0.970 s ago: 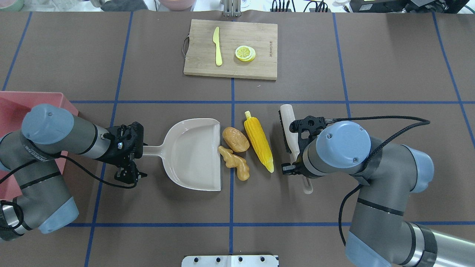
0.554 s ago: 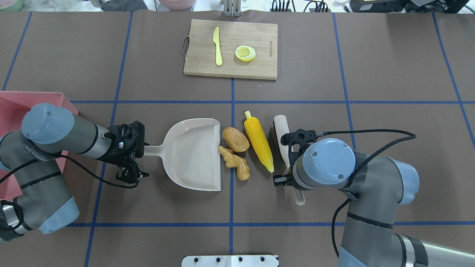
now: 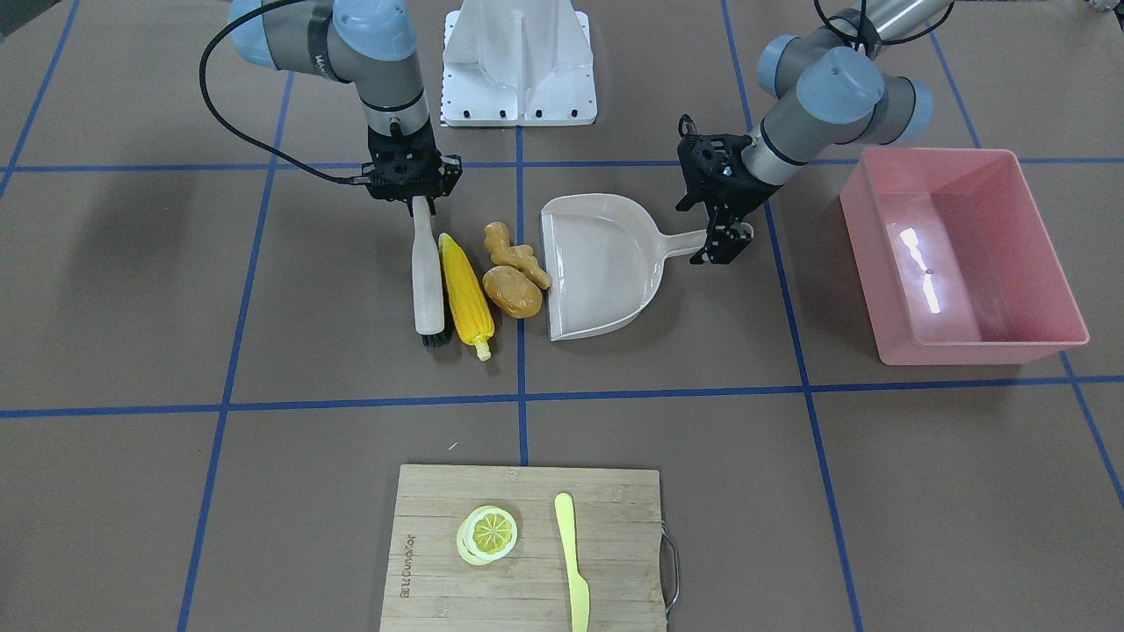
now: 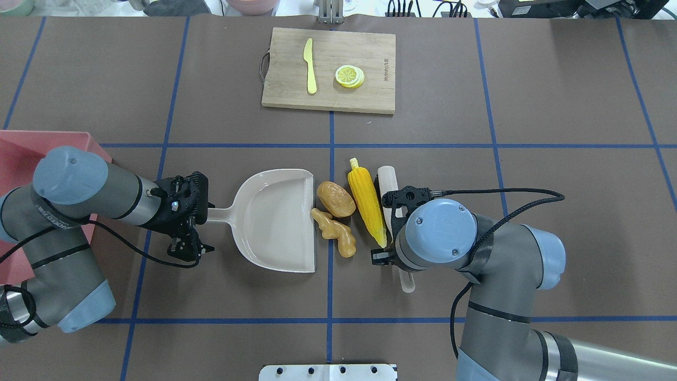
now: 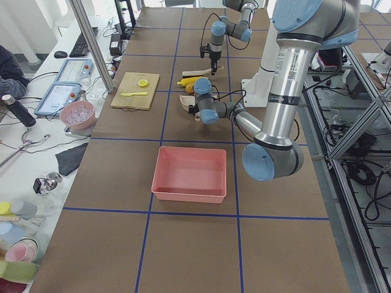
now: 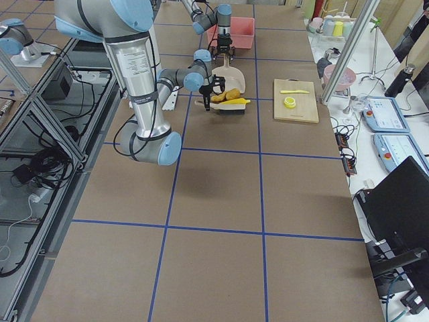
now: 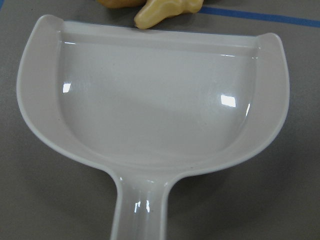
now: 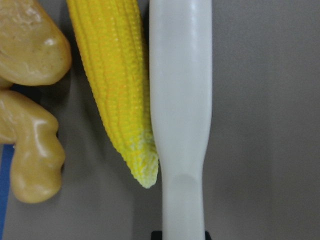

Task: Sweep and dump trash into bin
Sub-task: 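Sweep the corn, potato and ginger into the dustpan with the right gripper's brush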

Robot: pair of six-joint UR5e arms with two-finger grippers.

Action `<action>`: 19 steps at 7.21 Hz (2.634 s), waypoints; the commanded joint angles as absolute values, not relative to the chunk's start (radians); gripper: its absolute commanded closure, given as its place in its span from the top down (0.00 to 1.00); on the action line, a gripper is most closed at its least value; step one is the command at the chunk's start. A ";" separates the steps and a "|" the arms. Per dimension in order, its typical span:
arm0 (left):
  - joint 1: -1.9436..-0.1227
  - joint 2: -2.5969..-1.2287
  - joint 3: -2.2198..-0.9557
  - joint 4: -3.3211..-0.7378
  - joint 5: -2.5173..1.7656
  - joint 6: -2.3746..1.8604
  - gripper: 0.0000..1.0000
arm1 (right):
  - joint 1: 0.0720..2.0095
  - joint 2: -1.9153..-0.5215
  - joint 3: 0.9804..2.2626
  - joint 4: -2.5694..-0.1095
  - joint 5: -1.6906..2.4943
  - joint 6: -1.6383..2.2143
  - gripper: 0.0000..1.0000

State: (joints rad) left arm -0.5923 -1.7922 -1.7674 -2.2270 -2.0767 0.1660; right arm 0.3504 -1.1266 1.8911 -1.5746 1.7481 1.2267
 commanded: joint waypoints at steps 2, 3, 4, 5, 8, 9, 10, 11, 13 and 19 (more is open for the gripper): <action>-0.594 -1.792 -1.772 -2.226 -2.072 0.167 0.95 | 0.344 -1.097 1.884 -1.571 1.749 1.276 0.00; -0.594 -1.792 -1.772 -2.226 -2.071 0.167 0.96 | 0.339 -1.091 1.884 -1.571 1.749 1.284 0.00; -0.594 -1.792 -1.772 -2.227 -2.069 0.167 0.96 | 0.327 -1.086 1.884 -1.569 1.749 1.290 0.00; -0.594 -1.792 -1.770 -2.226 -2.069 0.167 0.95 | 0.313 -1.085 1.884 -1.568 1.743 1.316 0.00; -0.592 -1.792 -1.773 -2.229 -2.066 0.167 0.96 | 0.287 -1.071 1.882 -1.499 1.717 1.388 0.00; -0.591 -1.792 -1.773 -2.230 -2.065 0.166 0.96 | 0.273 -1.065 1.882 -1.493 1.700 1.399 0.00; -0.591 -1.792 -1.773 -2.232 -2.065 0.167 0.96 | 0.268 -1.057 1.881 -1.491 1.698 1.399 0.00; -0.591 -1.790 -1.773 -2.232 -2.065 0.167 0.96 | 0.265 -1.055 1.865 -1.449 1.694 1.399 0.00; -0.591 -1.789 -1.773 -2.232 -2.066 0.166 0.96 | 0.258 -1.042 1.839 -1.414 1.666 1.419 0.00; -0.594 -1.775 -1.793 -2.238 -2.068 0.166 0.96 | 0.258 -0.960 1.741 -1.302 1.655 1.430 0.00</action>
